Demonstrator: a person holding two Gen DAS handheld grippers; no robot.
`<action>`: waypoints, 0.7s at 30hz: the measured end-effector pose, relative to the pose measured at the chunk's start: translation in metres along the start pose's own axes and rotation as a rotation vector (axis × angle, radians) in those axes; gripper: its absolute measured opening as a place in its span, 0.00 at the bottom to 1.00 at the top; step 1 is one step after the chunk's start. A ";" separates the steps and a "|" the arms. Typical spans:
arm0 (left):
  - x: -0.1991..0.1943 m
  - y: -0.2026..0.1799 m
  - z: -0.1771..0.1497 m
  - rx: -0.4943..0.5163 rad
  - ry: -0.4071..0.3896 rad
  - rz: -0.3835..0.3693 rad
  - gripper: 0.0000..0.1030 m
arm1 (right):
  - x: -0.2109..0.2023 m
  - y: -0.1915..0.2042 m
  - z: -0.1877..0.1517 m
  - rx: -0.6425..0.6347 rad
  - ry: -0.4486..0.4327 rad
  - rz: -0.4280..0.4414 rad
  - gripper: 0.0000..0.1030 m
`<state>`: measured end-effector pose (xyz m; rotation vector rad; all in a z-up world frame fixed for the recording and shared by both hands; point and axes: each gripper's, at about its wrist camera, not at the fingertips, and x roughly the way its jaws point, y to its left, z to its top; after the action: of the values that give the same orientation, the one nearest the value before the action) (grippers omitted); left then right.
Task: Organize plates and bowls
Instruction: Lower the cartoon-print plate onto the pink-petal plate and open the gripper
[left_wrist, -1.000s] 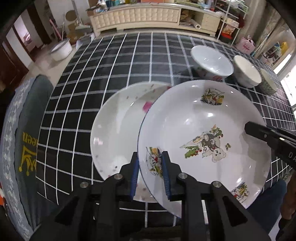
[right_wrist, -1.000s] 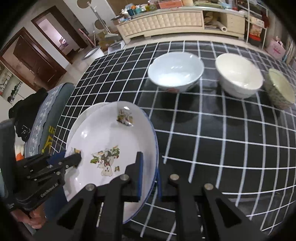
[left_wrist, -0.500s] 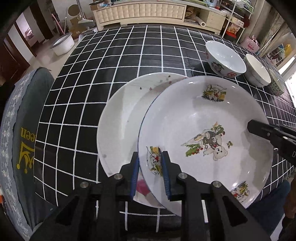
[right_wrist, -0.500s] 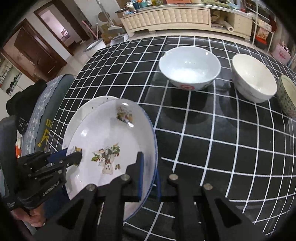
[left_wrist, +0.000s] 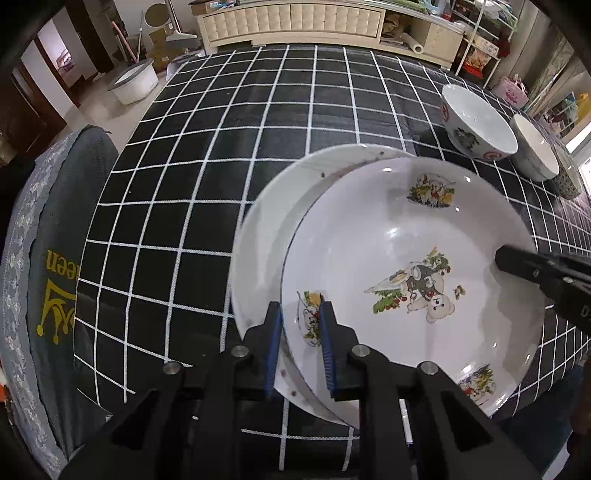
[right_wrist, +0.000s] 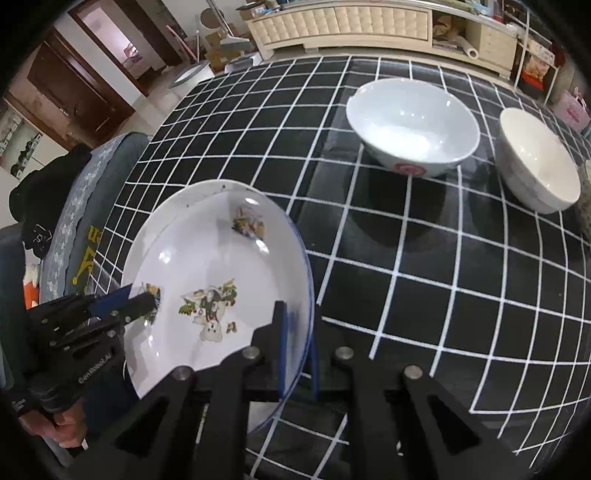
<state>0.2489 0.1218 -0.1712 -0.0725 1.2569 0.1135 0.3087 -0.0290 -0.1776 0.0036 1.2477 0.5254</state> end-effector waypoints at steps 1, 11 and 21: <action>0.000 0.001 0.000 0.001 -0.002 0.000 0.18 | 0.002 0.001 0.001 0.000 0.004 -0.003 0.13; -0.006 0.012 0.006 0.007 -0.024 0.007 0.18 | 0.009 0.007 0.003 -0.008 0.029 -0.038 0.16; -0.026 0.014 0.002 0.015 -0.059 -0.003 0.23 | -0.004 0.014 -0.004 -0.032 0.017 -0.112 0.24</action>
<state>0.2412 0.1343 -0.1457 -0.0577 1.1986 0.1022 0.2988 -0.0193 -0.1717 -0.0972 1.2481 0.4491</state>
